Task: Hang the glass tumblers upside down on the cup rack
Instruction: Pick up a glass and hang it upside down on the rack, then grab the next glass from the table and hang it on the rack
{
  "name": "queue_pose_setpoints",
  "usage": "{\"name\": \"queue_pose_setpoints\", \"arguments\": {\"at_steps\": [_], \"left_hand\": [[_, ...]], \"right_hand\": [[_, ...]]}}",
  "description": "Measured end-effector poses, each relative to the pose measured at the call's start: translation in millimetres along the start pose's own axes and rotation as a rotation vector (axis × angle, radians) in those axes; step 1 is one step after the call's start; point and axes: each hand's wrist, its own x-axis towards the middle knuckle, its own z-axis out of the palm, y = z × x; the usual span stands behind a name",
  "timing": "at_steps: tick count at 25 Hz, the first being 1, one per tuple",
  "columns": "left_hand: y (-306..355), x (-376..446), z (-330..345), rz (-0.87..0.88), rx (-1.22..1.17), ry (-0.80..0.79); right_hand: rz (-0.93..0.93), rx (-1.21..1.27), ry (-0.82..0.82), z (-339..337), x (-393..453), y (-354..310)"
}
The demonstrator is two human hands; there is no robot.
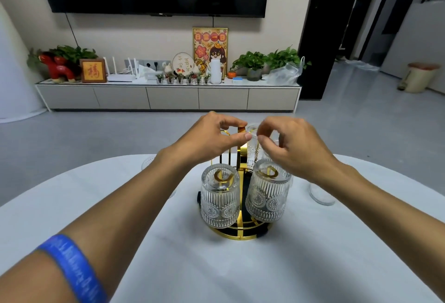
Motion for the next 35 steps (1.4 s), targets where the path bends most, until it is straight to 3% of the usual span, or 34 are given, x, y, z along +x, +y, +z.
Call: {"name": "queue_pose_setpoints", "arguments": {"at_steps": [4, 6, 10, 18, 21, 23, 26, 28, 30, 33, 35], "left_hand": [[7.6, -3.4, 0.0, -0.031, 0.000, -0.011], [10.2, -4.4, -0.7, -0.040, 0.022, -0.011], [13.6, -3.9, 0.5, -0.061, 0.045, -0.015], [24.8, -17.5, 11.1, -0.119, 0.065, -0.004], [37.2, -36.0, 23.0, -0.082, 0.145, 0.113], [47.7, -47.9, 31.3, -0.034, 0.125, 0.231], [67.9, -57.9, 48.2, 0.014, 0.123, 0.227], [82.4, -58.7, 60.8, 0.017, 0.161, 0.190], [90.2, -57.3, 69.3, 0.018, 0.180, 0.279], [92.9, -60.4, 68.3, 0.050, 0.178, 0.560], [91.4, -63.3, 60.8, 0.043, 0.166, 0.635]], "right_hand": [[-0.080, -0.231, -0.434, -16.9, -30.5, -7.0], [-0.067, -0.304, -0.483, -16.8, -25.7, -7.2], [-0.013, -0.165, -0.513, -21.2, -25.5, -7.8], [0.011, -0.076, -0.408, -27.8, -41.8, -11.7], [0.089, 0.013, -0.091, -46.4, -66.1, 9.2], [0.252, -0.018, 0.061, -55.8, -88.7, 45.7], [0.547, -0.144, -0.053, -48.4, -123.7, 95.2], [0.536, -0.185, -0.212, -30.9, -136.1, 110.7], [0.483, -0.160, -0.332, -11.0, -136.5, 117.7], [0.484, -0.162, -0.313, 10.5, -128.1, 126.6], [0.516, -0.161, -0.214, 9.3, -123.4, 125.1]]}}
